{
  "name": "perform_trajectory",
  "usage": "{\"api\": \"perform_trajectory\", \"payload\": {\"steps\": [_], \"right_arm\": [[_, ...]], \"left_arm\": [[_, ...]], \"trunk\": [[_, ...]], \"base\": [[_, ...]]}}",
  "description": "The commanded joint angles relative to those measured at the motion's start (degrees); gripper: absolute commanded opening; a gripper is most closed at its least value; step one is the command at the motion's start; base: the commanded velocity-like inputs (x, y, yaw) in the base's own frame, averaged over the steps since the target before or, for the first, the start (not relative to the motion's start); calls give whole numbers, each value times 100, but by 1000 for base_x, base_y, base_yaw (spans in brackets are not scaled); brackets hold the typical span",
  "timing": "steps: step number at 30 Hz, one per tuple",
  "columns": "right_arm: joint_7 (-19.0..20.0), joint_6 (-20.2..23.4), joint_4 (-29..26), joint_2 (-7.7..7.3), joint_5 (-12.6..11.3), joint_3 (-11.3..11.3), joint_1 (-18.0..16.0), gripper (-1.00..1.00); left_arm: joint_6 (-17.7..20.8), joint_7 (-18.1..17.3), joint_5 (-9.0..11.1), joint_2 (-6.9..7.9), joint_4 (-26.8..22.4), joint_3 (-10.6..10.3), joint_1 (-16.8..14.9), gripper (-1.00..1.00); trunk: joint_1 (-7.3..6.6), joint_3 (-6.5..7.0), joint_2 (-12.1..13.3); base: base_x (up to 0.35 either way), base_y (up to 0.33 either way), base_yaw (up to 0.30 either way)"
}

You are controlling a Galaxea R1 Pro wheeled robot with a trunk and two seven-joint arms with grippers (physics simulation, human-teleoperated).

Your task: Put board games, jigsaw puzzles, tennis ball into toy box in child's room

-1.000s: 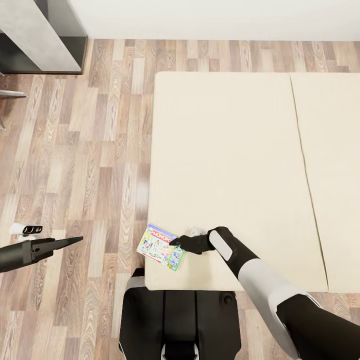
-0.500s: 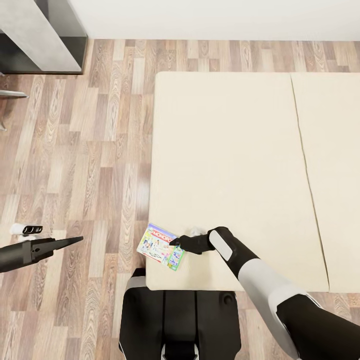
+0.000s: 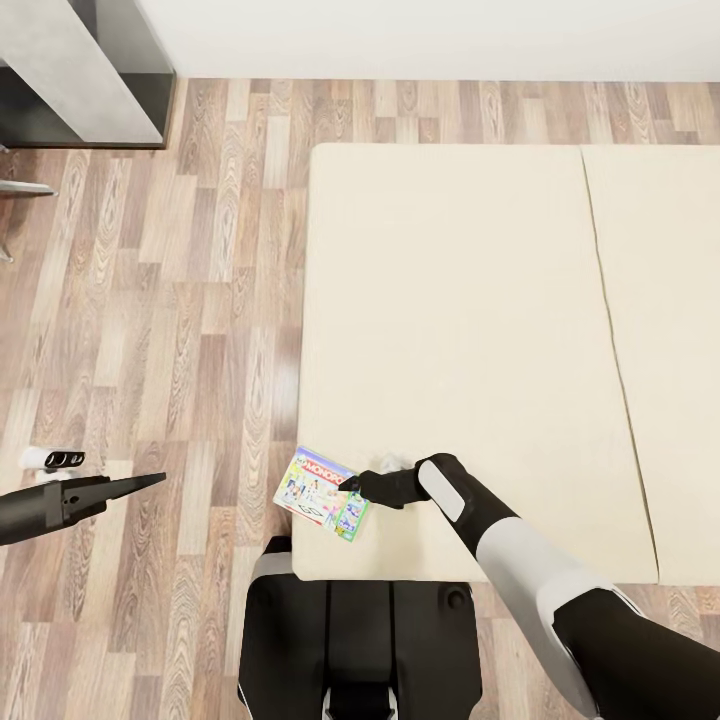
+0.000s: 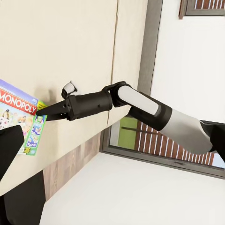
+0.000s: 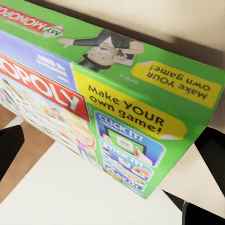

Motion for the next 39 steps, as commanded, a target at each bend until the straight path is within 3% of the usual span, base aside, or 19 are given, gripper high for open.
{"api": "perform_trajectory", "payload": {"steps": [1,39], "right_arm": [[43,-16,1,-2,67,8,-2,100],[-1,3,-52,-33,67,16,-3,100]], "left_arm": [[61,-23,-4,2,-1,-1,-2,100],[60,-23,-13,2,0,-1,-2,100]], "trunk": [[5,-6,-8],[5,284,-8]], "base": [[0,0,0],[0,0,0]]}}
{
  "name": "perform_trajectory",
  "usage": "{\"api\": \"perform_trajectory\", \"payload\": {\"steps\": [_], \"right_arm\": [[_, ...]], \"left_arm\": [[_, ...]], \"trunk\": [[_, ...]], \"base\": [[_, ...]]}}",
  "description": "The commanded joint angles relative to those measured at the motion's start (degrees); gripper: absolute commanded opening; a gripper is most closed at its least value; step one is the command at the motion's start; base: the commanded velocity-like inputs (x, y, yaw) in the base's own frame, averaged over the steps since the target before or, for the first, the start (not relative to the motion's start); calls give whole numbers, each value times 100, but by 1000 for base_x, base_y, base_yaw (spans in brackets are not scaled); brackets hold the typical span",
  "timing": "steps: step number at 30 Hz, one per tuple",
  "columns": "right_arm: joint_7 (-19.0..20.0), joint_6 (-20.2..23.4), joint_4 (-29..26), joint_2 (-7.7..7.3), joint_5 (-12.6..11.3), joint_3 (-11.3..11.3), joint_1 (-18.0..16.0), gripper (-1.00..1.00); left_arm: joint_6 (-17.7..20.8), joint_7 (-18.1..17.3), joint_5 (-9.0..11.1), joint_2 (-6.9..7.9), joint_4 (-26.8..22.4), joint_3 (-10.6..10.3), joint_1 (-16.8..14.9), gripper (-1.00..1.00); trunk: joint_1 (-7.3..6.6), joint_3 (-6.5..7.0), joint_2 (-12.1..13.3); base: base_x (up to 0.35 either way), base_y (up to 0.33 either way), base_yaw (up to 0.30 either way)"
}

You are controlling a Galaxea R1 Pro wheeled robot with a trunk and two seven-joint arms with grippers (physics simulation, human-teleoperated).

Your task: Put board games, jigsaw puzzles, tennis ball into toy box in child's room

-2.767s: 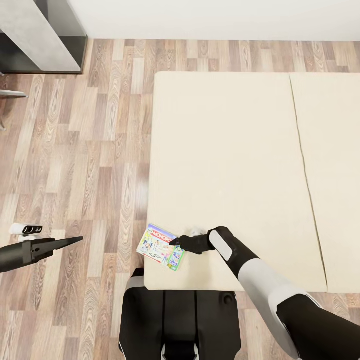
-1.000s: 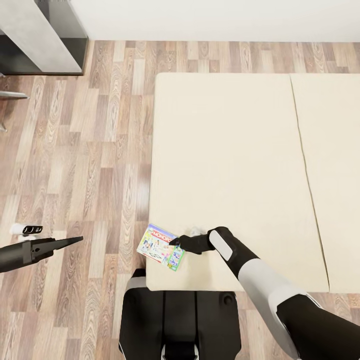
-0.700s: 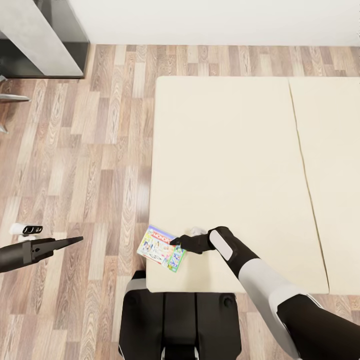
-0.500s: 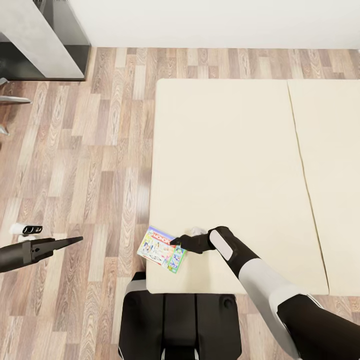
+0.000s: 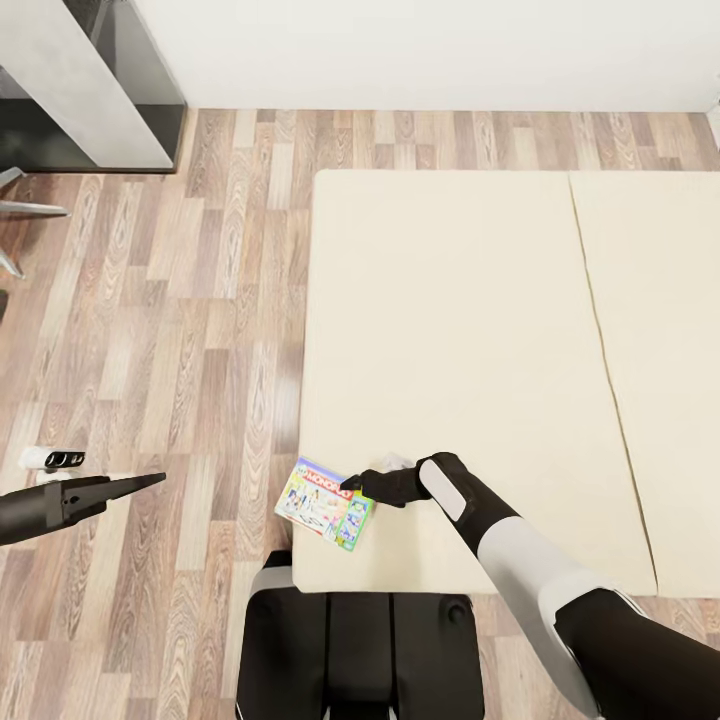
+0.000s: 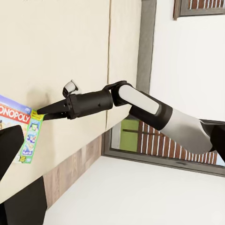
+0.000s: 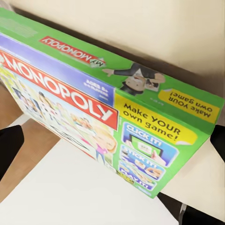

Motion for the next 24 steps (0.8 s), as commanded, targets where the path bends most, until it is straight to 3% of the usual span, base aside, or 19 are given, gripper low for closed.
{"api": "perform_trajectory", "payload": {"steps": [1,19,24], "right_arm": [[37,15,0,-3,40,9,-2,100],[87,5,-132,-75,26,3,-1,100],[89,27,-554,-266,-13,7,1,100]], "left_arm": [[61,-22,-4,2,-1,0,-1,100],[61,-16,-4,12,1,15,-1,100],[51,-14,-5,18,3,26,-1,100]], "trunk": [[4,4,-8],[4,169,-8],[4,215,-8]], "base": [[0,0,0],[0,0,0],[0,0,0]]}}
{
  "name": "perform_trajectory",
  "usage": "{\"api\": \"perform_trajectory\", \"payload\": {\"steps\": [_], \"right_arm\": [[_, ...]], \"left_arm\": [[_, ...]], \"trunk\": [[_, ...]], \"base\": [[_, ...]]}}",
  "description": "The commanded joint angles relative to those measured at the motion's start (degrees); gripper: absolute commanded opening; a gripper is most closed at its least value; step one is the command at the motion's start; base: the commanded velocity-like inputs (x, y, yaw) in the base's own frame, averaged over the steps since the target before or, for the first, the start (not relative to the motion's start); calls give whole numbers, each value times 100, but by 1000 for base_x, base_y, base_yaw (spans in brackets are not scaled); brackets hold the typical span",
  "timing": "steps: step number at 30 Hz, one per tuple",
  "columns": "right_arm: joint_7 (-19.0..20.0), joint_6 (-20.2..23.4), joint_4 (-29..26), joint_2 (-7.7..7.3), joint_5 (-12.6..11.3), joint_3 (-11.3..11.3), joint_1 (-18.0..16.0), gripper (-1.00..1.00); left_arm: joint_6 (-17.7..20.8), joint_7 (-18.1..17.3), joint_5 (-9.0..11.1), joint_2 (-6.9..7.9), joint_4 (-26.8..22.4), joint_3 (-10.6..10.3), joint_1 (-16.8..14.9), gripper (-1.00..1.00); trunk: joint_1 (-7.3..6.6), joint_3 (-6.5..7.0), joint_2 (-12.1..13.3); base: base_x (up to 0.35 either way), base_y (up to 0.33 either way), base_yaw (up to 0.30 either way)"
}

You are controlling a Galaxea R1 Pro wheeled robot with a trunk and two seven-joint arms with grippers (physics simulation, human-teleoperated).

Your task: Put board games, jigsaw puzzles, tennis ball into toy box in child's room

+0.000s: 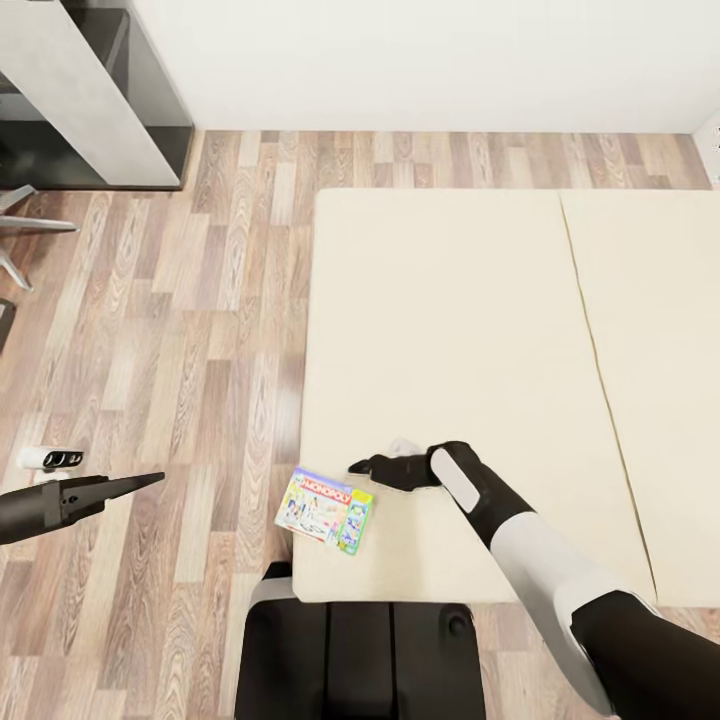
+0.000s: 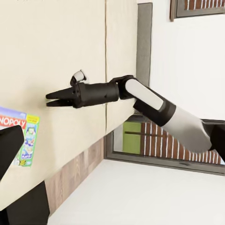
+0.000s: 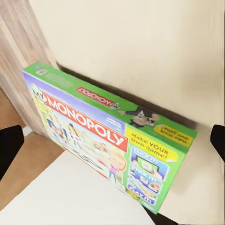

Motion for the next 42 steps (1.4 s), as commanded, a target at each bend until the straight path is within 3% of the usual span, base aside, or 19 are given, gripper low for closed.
{"api": "perform_trajectory", "payload": {"steps": [1,9,19,24,25,31,32,37,42], "right_arm": [[33,21,-125,-59,-4,3,5,100],[34,43,-925,-352,-337,4,301,100],[37,63,-2056,-687,-513,-1,892,100],[53,66,-2562,-871,-529,-1,1212,100],[93,65,-2798,-951,-548,-1,1363,100],[378,32,-3559,-1201,-748,-1,1938,100],[500,16,-3810,-1284,-801,-2,2167,100],[789,-20,-4273,-1472,-863,-23,2720,100],[1192,-255,-4563,-1641,-888,-181,3167,100]], "left_arm": [[58,-22,-5,4,0,-1,-1,100],[30,-8,-4,12,5,-4,-1,100],[-15,49,-32,12,23,-9,7,100],[-27,49,-257,12,52,-5,12,100],[-30,49,-388,12,62,-4,14,100],[-47,46,-718,7,86,9,25,100],[-73,47,-780,6,106,30,36,100],[-245,36,-854,4,213,103,64,100],[-414,13,-881,4,430,222,103,100]], "trunk": [[4,4,-8],[4,77,-8],[4,170,-8],[4,216,-8],[4,225,-8],[4,281,-8],[4,290,-8],[4,336,-8],[4,375,-8]], "base": [[0,0,0],[0,0,0],[0,0,0],[0,0,0],[0,0,0],[0,0,0],[0,0,0],[0,0,0],[0,0,0]]}}
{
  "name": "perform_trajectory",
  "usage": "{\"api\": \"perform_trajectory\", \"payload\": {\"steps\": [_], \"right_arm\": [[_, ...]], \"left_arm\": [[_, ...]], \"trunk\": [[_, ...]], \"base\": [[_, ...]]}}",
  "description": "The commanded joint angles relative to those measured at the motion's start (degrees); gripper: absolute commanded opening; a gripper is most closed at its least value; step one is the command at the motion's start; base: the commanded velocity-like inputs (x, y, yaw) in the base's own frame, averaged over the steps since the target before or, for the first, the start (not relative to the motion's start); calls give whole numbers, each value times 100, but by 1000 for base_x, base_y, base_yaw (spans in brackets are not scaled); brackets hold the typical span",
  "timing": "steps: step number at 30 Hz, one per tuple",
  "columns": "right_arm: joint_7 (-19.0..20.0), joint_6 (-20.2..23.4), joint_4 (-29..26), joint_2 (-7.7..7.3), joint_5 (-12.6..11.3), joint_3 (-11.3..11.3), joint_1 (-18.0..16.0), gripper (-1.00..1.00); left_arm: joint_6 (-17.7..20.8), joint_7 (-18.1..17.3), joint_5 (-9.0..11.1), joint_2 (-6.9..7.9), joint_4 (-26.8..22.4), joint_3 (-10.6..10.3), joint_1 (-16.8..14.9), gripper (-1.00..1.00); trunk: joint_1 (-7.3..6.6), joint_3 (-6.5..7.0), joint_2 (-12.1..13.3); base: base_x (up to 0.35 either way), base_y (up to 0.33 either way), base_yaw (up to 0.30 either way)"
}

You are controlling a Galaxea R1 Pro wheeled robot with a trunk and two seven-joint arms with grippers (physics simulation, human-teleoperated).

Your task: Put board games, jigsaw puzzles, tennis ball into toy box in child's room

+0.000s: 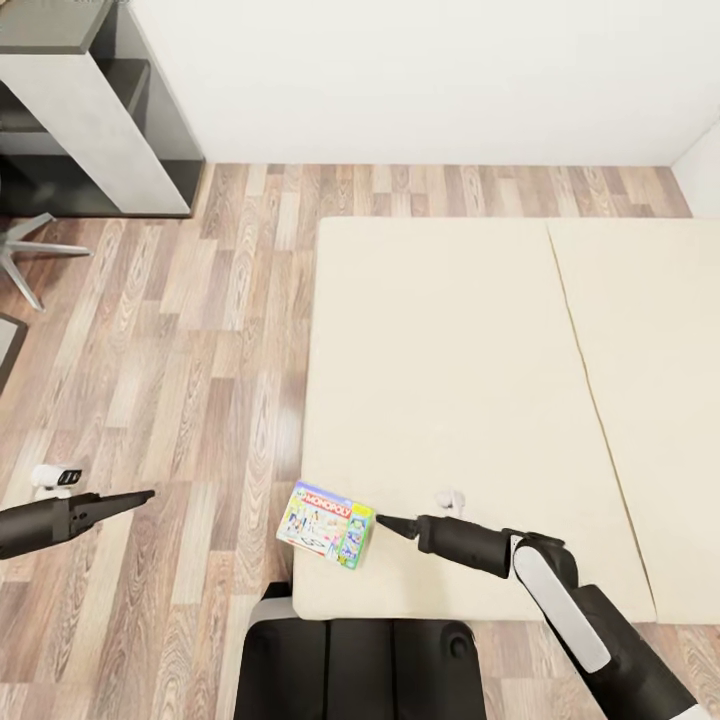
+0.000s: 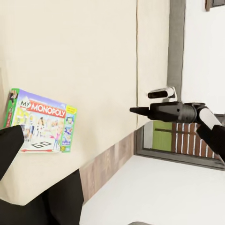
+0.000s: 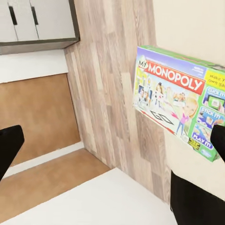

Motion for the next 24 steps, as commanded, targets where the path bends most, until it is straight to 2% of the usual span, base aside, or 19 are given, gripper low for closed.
{"api": "perform_trajectory", "payload": {"steps": [1,4,7,9,10,14,24], "right_arm": [[185,-111,-49,-34,4,-31,154,100],[506,-408,-90,-72,27,-72,480,100],[642,-728,-92,-89,38,-86,756,100],[726,-1146,-94,-99,61,-95,1040,100],[784,-1640,-113,-107,124,-112,1360,100],[809,-1899,-131,-157,181,-127,1558,100],[813,-2017,-133,-252,205,-137,1656,100]], "left_arm": [[35,-26,-7,1,85,44,31,100],[13,-29,-10,-2,219,90,104,100],[-20,-32,-15,-5,404,118,207,100],[-65,-39,-12,-2,551,134,287,100],[-135,-55,-7,0,730,159,397,100],[-231,-69,-5,-1,893,204,513,100],[-391,-74,-9,-18,1133,227,640,100]], "trunk": [[4,-2,-8],[4,5,-8],[4,8,-8],[4,9,-8],[4,9,-8],[4,9,-8],[4,9,-8]], "base": [[0,0,0],[0,0,0],[0,0,0],[0,0,0],[0,0,0],[0,0,0],[0,0,0]]}}
